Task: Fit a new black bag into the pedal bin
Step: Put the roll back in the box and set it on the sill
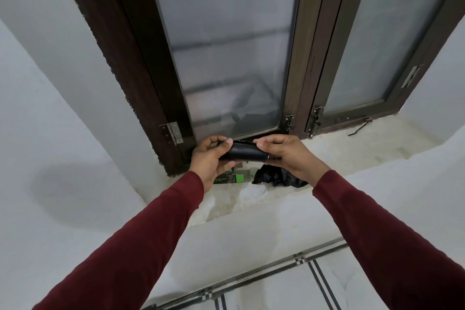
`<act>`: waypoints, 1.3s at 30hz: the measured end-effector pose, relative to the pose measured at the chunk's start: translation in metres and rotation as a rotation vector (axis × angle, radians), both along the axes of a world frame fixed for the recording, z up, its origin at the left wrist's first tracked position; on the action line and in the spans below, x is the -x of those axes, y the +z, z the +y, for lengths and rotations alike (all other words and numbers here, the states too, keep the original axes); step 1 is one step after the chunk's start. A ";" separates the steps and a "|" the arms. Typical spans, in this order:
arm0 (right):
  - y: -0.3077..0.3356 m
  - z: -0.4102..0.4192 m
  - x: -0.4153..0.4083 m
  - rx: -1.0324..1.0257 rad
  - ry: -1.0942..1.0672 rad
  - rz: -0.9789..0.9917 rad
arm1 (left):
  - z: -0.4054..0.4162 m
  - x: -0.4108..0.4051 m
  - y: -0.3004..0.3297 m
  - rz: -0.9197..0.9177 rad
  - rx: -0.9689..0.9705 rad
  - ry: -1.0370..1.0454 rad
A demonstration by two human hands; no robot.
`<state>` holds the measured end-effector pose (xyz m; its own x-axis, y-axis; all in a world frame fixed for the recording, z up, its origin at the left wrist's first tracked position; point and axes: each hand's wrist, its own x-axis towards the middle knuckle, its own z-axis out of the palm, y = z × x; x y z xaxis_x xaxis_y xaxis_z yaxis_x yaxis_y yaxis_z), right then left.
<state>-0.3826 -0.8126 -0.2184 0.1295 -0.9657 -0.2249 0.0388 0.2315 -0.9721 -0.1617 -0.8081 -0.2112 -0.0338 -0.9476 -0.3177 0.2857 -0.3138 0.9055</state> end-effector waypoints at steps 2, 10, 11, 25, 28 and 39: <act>0.003 -0.002 0.004 0.135 -0.075 0.049 | 0.000 -0.001 0.002 -0.058 0.013 0.012; 0.033 -0.029 -0.032 0.312 0.457 0.757 | -0.012 -0.002 0.023 -0.216 0.136 -0.175; 0.032 -0.026 -0.032 0.316 0.445 0.736 | -0.017 -0.002 0.024 -0.279 0.128 -0.173; 0.010 -0.003 0.003 -0.009 -0.048 0.422 | -0.041 0.028 -0.033 -1.834 0.243 -0.816; 0.012 0.003 0.000 -0.015 -0.104 0.347 | -0.044 0.036 -0.032 -1.913 0.242 -0.732; 0.034 -0.013 -0.022 -0.051 -0.025 0.224 | -0.036 -0.006 -0.005 -1.084 0.188 -0.230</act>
<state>-0.3607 -0.8251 -0.1844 0.0469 -0.9548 -0.2935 -0.1702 0.2818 -0.9442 -0.1559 -0.8440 -0.2164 -0.0069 -0.9903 -0.1386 -0.7284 -0.0899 0.6792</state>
